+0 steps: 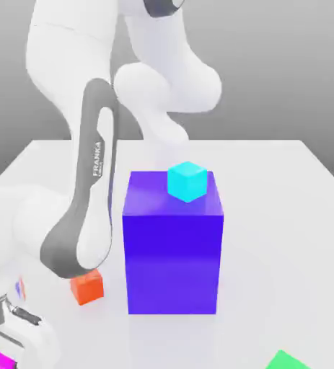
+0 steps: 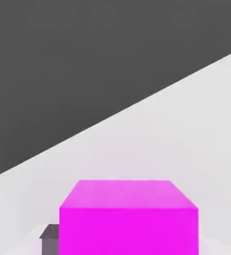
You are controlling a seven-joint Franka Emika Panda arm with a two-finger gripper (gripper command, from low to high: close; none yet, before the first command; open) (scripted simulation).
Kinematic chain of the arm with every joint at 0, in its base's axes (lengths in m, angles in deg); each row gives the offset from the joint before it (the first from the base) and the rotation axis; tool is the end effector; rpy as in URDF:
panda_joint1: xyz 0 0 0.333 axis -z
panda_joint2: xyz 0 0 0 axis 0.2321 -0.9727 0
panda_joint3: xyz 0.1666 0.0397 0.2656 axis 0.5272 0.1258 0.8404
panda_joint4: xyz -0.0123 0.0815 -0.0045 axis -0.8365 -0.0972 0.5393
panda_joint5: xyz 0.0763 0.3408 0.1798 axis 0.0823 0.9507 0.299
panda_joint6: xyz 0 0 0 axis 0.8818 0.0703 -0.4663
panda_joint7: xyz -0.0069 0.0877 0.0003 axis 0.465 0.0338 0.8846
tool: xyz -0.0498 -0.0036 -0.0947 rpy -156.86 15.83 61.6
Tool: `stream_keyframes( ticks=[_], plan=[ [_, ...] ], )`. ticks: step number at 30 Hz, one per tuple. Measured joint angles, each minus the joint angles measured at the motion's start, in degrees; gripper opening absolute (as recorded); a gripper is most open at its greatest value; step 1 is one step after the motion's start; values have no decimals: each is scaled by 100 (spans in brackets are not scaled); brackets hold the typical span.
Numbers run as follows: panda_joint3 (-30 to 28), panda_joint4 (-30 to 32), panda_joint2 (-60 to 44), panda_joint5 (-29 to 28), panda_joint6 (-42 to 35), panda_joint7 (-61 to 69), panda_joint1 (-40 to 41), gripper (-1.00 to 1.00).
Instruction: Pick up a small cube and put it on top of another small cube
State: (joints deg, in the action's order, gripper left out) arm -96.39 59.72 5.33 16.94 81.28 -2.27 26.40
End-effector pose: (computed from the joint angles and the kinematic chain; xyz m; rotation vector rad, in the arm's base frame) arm 0.4998 -0.2434 0.1692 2.5317 -1.8598 0.0003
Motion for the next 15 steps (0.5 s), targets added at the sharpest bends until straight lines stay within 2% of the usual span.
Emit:
stream_keyframes(
  ticks=[2, 15],
  plan=[
    [3, 60, 285, -140, -231, -90, -187, -100],
    [1256, 133, 898, -1060, -707, -581, -2297, -100]
  ],
)
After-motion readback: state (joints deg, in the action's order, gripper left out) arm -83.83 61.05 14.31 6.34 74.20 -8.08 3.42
